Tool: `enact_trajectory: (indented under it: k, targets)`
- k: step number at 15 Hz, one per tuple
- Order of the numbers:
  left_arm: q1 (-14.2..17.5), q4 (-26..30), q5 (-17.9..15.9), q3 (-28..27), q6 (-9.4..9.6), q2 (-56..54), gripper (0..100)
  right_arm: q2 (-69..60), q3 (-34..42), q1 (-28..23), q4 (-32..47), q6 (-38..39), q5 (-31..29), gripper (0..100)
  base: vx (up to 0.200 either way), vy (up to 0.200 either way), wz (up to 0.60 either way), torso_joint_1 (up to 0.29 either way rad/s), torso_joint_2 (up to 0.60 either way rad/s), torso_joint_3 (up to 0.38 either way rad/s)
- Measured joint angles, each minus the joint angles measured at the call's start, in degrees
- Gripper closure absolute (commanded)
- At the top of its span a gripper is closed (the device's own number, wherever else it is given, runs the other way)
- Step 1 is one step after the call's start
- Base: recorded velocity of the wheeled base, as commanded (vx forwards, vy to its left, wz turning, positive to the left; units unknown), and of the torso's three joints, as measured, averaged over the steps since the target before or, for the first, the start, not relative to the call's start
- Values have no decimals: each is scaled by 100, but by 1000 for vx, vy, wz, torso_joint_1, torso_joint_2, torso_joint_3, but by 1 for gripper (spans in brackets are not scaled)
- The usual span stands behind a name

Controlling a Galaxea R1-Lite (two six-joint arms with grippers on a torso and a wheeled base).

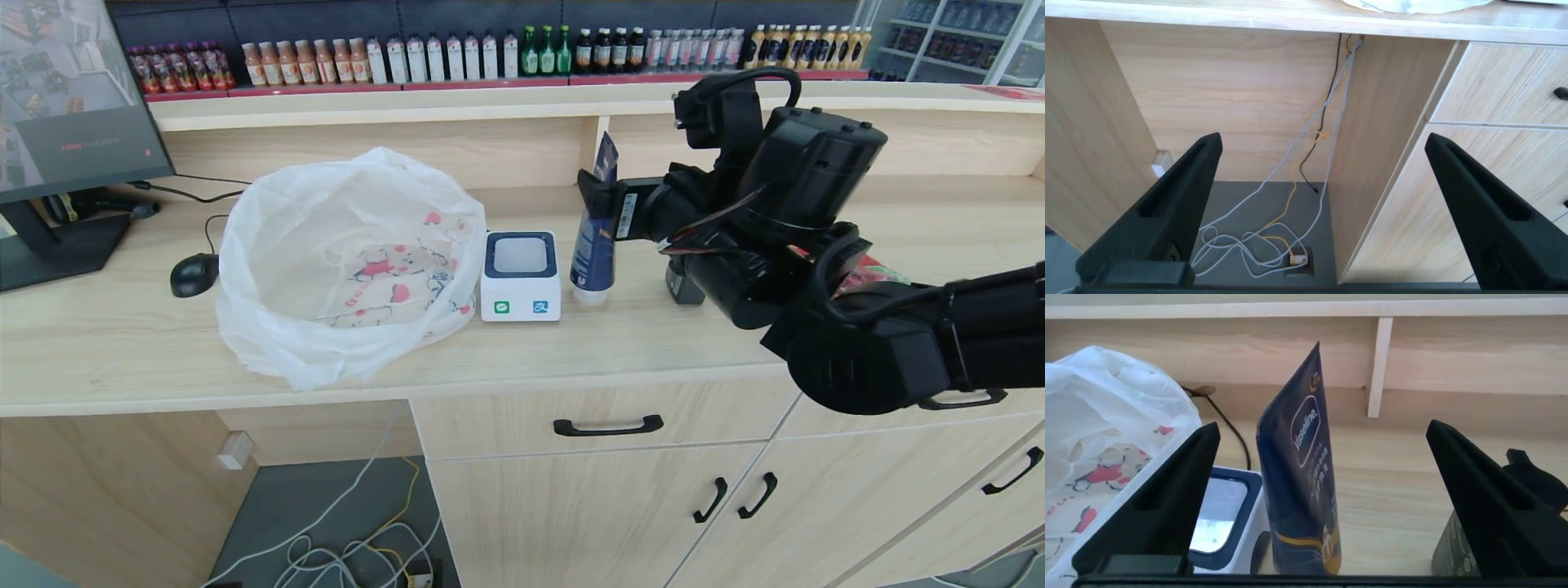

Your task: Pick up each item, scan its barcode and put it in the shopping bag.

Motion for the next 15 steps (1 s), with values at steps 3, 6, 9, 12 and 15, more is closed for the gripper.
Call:
enact_trajectory:
  k: [3,6,9,12,15]
  targets:
    - [-2,0,0,0,0,0,0,234,-173,-1,-2,-2,-79,0,0,0,0,0,0,0]
    - [-5,0,0,0,0,0,0,391,-196,-26,-24,4,-88,0,0,0,0,0,0,0]
    - [-5,0,0,0,0,0,0,545,-199,-26,-66,28,-90,0,0,0,0,0,0,0]
    - [-5,0,0,0,0,0,0,722,-227,-56,-293,22,-88,0,0,0,0,0,0,0]
    - [0,0,0,0,0,0,0,959,-238,-138,-666,22,-88,0,0,0,0,0,0,0]
